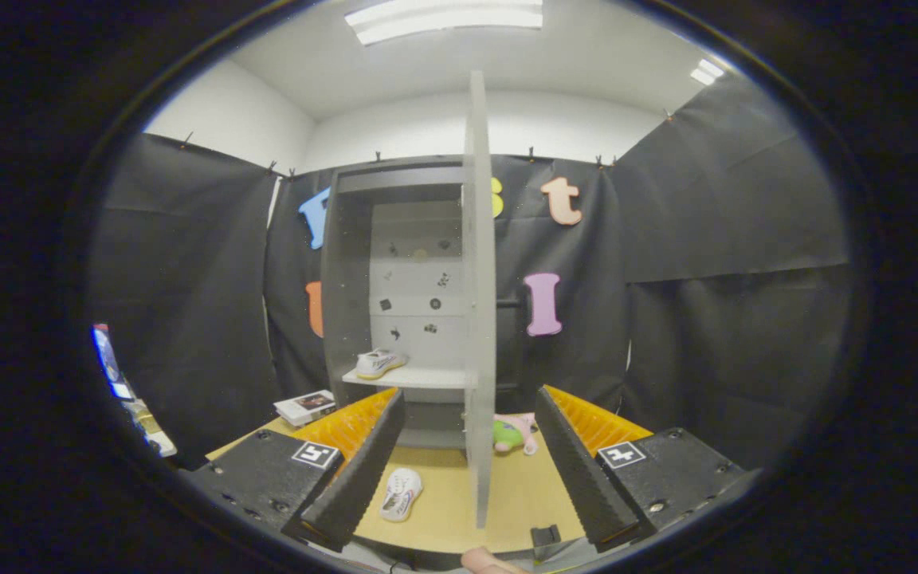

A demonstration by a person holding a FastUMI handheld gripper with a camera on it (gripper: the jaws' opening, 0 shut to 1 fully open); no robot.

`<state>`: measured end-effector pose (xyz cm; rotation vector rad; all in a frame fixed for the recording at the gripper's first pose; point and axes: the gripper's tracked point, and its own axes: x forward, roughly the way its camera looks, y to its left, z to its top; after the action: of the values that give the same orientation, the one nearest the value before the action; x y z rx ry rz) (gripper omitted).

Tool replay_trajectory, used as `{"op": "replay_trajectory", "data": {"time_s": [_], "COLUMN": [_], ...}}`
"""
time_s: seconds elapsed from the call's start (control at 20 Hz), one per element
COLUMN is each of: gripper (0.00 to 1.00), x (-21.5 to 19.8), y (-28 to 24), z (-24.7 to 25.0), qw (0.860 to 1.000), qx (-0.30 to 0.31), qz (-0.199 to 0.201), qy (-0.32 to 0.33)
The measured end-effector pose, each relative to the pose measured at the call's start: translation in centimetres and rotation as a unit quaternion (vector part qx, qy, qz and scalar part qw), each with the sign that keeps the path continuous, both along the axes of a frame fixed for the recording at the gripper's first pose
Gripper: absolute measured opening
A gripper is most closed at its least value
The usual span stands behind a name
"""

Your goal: Open the shoe cabinet door, grab the shoes and put them into the shoe cabinet, then close the shoe cabinet door.

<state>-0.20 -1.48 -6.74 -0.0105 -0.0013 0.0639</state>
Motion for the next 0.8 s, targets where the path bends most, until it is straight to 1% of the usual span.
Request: {"op": "replay_trajectory", "data": {"time_s": [0.1,0.2,0.5,0.6,0.75,0.8], "gripper": [1.00,1.00,1.00,1.00,1.00,1.00], "x": [0.3,0.7,3.4,4.7,7.1,7.7], "y": [2.0,4.0,9.3,10.2,11.3,12.3], "z": [-2.0,-3.3,-10.2,-12.8,-16.6,-17.7], "qw": [1.000,0.999,0.995,0.995,0.996,0.996], "qx": [0.004,0.022,0.050,0.049,0.045,0.036], "qz": [0.022,0.042,0.079,0.075,0.053,0.059], "qy": [0.017,0.010,0.033,0.043,0.056,0.060]}}
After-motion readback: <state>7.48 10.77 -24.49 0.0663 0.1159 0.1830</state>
